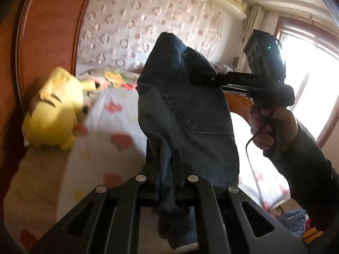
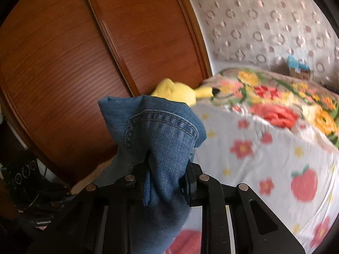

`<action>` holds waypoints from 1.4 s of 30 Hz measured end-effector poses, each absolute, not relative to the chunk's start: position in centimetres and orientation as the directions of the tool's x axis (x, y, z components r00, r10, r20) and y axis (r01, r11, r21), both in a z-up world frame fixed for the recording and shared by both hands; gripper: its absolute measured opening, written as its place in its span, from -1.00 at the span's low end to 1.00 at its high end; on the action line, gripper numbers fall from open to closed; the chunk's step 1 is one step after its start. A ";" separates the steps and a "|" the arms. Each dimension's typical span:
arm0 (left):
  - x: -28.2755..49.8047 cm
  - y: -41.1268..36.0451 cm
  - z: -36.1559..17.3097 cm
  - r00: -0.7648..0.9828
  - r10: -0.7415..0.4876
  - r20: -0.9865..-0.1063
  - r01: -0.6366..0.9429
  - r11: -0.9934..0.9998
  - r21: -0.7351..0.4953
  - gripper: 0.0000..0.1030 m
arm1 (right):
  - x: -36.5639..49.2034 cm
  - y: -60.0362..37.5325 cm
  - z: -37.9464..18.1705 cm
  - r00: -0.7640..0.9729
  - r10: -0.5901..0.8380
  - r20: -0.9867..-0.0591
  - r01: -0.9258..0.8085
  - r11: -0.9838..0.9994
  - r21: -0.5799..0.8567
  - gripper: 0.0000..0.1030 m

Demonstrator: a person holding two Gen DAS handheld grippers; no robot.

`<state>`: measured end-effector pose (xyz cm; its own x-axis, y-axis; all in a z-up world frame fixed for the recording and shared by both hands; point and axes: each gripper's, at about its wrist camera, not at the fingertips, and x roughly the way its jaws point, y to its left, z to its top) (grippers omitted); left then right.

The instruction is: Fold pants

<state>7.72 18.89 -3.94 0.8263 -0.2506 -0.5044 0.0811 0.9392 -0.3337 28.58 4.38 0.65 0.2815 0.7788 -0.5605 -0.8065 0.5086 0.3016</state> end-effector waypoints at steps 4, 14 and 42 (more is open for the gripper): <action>9.0 22.3 -2.5 0.855 -0.203 -0.477 0.041 0.944 -0.328 -0.91 | 29.8 8.0 3.2 0.276 0.790 -0.548 -0.829 0.484 0.280 -0.59; 13.9 30.3 -0.3 0.890 -0.114 -0.442 -0.034 0.949 -0.314 -0.91 | 36.1 16.7 4.6 0.184 0.855 -0.486 -0.840 0.393 0.375 -0.60; 27.1 28.0 -10.8 0.715 -0.096 -0.693 -0.079 0.973 -0.216 -0.77 | 48.1 13.3 -5.6 0.471 0.596 -0.650 -0.709 0.694 0.123 -0.51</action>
<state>27.05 27.97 -10.81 0.7146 -0.0957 -0.6929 -0.0794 0.9731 -0.2162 48.12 13.33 -5.55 0.4712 0.5964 -0.6498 -0.7089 0.6944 0.1233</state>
